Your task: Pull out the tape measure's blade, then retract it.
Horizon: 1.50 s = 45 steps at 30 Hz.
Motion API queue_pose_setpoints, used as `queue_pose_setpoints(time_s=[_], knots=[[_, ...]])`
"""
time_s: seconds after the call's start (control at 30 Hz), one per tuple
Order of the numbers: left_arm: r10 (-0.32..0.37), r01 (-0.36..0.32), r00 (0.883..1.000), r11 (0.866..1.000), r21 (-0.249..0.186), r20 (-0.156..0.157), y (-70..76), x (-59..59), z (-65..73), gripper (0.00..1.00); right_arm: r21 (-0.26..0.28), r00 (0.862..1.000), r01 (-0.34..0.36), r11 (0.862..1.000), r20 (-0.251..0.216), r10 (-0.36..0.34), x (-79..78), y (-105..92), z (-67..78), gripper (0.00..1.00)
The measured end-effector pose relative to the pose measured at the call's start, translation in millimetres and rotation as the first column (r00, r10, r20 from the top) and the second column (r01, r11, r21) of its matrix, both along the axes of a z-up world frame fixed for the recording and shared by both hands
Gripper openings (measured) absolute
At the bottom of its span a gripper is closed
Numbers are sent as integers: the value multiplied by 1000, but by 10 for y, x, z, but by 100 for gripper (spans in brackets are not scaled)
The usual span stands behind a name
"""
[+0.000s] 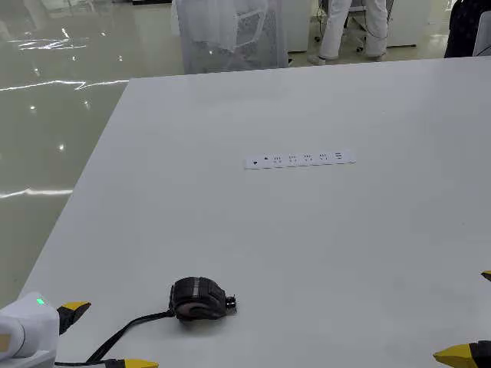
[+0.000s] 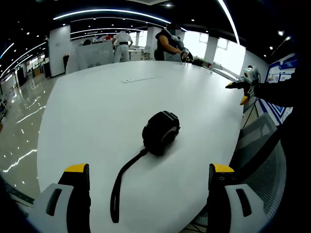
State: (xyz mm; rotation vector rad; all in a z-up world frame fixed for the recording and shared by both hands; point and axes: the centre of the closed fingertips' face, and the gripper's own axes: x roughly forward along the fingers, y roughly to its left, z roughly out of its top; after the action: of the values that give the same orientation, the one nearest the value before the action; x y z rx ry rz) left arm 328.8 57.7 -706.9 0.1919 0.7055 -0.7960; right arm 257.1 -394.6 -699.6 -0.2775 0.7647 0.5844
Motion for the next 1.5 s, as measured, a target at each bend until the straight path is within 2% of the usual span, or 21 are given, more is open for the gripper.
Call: queue_pose_setpoints(time_s=[0.23, 0.57, 0.67, 0.9, 1.1, 1.23, 1.5], knots=[[-3, 3, 1000, 1000, -11, 1, -12, 20, 28, 99, 2, 1000, 2, 1000, -7, -2, -9, -6, -29, 100], [-23, 23, 1000, 1000, 5, -13, 63, 1, -14, 99, -6, 1000, -9, 1000, -13, 9, -28, 0, -26, 100], [-21, 20, 1000, 1000, 18, 15, 93, 44, -14, 99, 3, 1000, -11, 1000, -14, 11, -17, 15, -17, 100], [-35, 35, 999, 999, 3, 5, 41, 43, -20, 99, 10, 999, -29, 1000, -13, 29, -13, 63, 20, 100], [-40, 40, 999, 999, 1, -3, 33, 23, -53, 99, 22, 999, -41, 999, -35, 42, -13, 104, -50, 100], [-40, 40, 999, 999, 6, 4, 61, 9, -62, 99, 45, 999, -34, 998, -27, 35, 9, 137, -43, 100], [-59, 58, 998, 998, 16, 9, 20, -12, -53, 99, 43, 1000, -29, 999, -6, 29, 0, 121, -44, 100]])
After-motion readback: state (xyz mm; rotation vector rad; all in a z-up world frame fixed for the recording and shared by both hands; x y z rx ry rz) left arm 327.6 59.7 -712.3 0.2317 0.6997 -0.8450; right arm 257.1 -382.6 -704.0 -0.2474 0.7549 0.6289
